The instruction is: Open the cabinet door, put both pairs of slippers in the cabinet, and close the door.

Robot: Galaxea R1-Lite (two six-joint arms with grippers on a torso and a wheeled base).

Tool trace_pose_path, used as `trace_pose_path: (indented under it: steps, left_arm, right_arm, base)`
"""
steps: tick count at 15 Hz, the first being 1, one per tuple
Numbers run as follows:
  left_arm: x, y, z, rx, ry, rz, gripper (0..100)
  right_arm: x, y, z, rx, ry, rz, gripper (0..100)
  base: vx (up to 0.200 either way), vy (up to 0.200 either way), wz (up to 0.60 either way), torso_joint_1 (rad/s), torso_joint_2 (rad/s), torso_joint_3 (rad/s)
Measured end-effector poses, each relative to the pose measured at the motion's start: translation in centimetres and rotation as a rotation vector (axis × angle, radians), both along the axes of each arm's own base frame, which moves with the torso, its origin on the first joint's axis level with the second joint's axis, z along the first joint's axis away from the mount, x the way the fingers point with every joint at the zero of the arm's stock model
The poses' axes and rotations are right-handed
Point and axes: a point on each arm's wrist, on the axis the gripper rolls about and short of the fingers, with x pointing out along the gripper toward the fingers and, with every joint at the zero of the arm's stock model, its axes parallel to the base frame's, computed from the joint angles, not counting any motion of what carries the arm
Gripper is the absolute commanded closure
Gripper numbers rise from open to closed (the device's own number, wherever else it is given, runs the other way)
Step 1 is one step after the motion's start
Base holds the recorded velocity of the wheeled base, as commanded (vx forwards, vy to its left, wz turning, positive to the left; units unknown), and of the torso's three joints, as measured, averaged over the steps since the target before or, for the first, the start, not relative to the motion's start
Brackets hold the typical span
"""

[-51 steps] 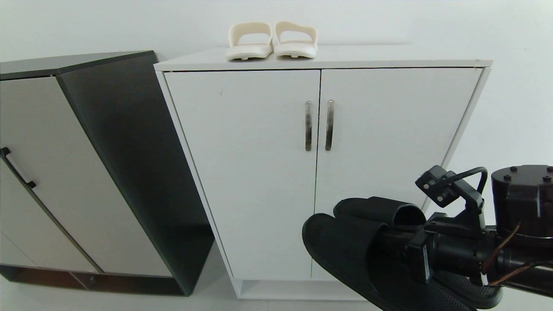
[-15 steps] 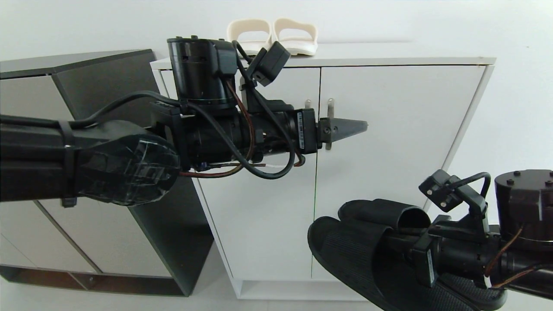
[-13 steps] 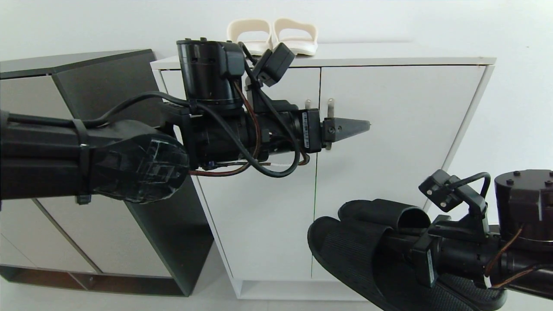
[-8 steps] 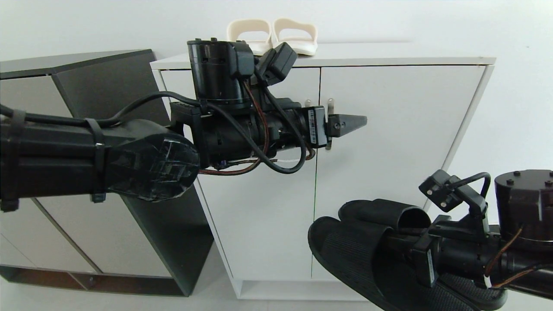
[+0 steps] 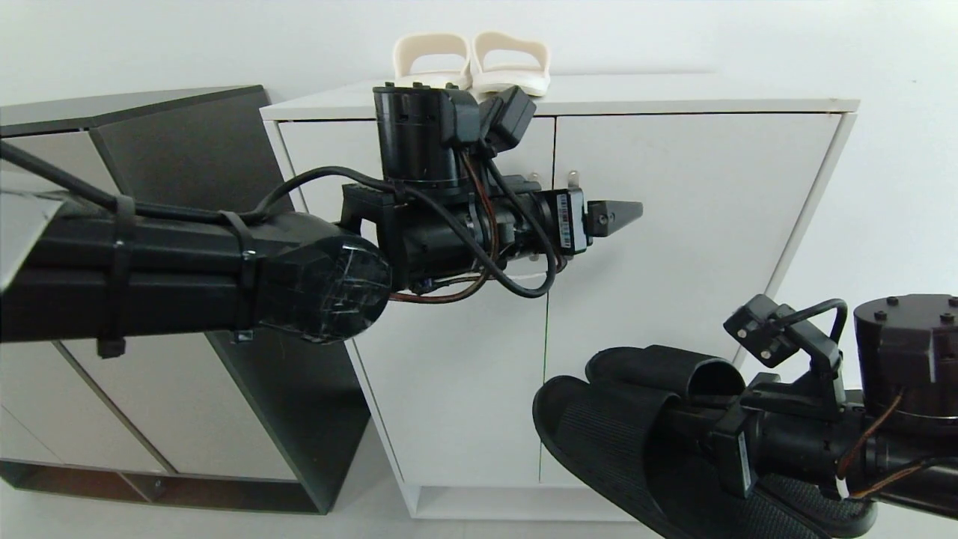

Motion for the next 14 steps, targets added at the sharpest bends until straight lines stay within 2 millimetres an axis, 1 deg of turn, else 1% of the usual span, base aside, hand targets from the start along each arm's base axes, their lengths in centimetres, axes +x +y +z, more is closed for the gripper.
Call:
trace_pose_path:
  steps: [5, 6, 9, 11, 14]
  left_arm:
    - [0.8, -0.7, -0.5, 0.003, 0.003, 0.002, 0]
    - [0.9, -0.8, -0.6, 0.003, 0.005, 0.0, 100]
    - [1.1, -0.8, -0.8, 0.004, 0.01, 0.003, 100]
    - [0.9, -0.8, -0.8, 0.008, 0.015, -0.001, 100]
    - [0.0, -0.7, -0.8, 0.01, 0.017, -0.016, 100]
  right_arm:
    - [0.1, 0.1, -0.1, -0.002, 0.005, -0.001, 100]
    - [0.1, 0.1, -0.2, -0.003, 0.007, -0.002, 100]
    - [0.1, 0.1, -0.4, -0.004, 0.013, 0.006, 100]
    - [-0.1, 0.0, -0.5, 0.009, 0.03, 0.055, 100]
    - [-0.5, -0.6, -0.6, 0.039, 0.047, 0.13, 100]
  base:
    - [0.0, 0.0, 0.0, 0.0, 0.0, 0.0]
    - [0.0, 0.0, 0.0, 0.0, 0.0, 0.0]
    - [0.0, 0.0, 0.0, 0.0, 0.0, 0.0]
    - [0.0, 0.0, 0.0, 0.0, 0.0, 0.0]
    - [0.0, 0.0, 0.0, 0.0, 0.0, 0.0]
